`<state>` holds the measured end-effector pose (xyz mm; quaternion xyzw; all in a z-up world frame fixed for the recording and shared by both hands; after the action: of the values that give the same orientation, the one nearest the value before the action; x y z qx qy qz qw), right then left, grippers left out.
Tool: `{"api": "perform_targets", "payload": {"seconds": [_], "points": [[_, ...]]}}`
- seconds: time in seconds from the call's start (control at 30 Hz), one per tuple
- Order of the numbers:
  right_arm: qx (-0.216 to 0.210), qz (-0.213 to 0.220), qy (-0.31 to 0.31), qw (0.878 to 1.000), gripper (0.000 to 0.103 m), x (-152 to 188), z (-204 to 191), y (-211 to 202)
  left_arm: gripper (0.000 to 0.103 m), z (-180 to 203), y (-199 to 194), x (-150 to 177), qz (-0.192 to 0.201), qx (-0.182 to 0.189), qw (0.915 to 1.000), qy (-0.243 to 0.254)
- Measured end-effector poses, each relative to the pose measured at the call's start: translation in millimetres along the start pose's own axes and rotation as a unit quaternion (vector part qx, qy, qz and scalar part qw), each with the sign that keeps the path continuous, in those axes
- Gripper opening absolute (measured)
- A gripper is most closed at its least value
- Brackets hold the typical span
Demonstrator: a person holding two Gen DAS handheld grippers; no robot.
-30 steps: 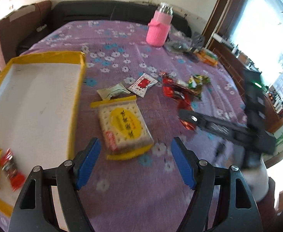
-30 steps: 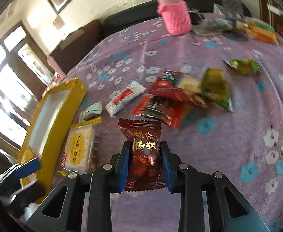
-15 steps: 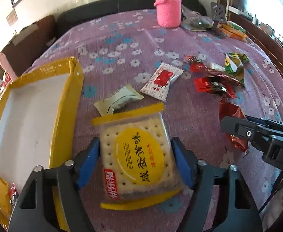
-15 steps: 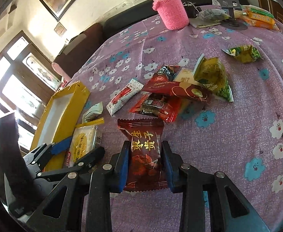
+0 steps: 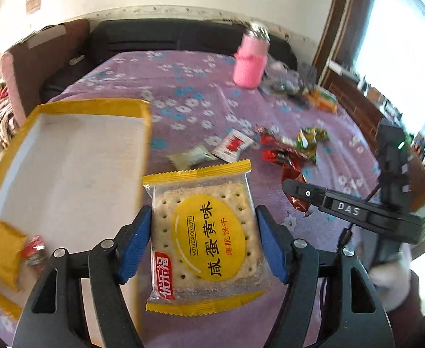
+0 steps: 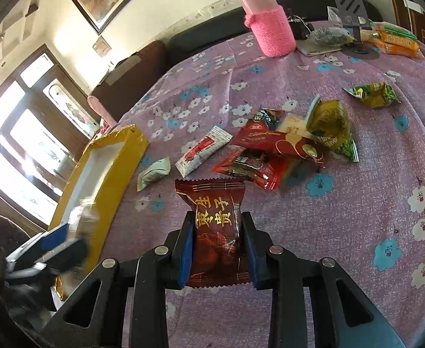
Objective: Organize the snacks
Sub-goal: 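Carry both packets over the tray and open both grippers to release them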
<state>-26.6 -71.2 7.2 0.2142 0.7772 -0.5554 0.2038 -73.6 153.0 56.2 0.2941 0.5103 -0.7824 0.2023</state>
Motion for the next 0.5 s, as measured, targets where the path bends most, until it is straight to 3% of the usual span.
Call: {"api": "perform_targets", "payload": {"seconds": [0.27,0.4,0.5], "points": [[0.032,-0.011,-0.012,0.999,0.031,7.5,-8.7,5.3,0.07,-76.8,-70.1,-12.4,0.049,-0.051,0.9969,-0.034],[0.004,0.0,-0.008,1.0,0.031,5.7,-26.3,-19.3,0.07,-115.3,-79.2,-21.8,0.048,-0.091,0.994,-0.038],[-0.027,-0.002,-0.023,0.999,0.031,0.1,-59.0,-34.0,0.07,-146.6,-73.1,-25.2,0.039,-0.096,0.9926,-0.064]]}}
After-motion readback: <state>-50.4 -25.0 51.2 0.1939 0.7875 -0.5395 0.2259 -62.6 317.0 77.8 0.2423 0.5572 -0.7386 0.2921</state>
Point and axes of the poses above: each gripper's, at about its wrist camera, not at the fingertips, and y roughly the way its jaws point, z to its right, x to its underside, the point moved 2 cm from there along y, roughly the way its jaws point, and after that the axes turned 11 degrees about x, right-handed, at the moved point
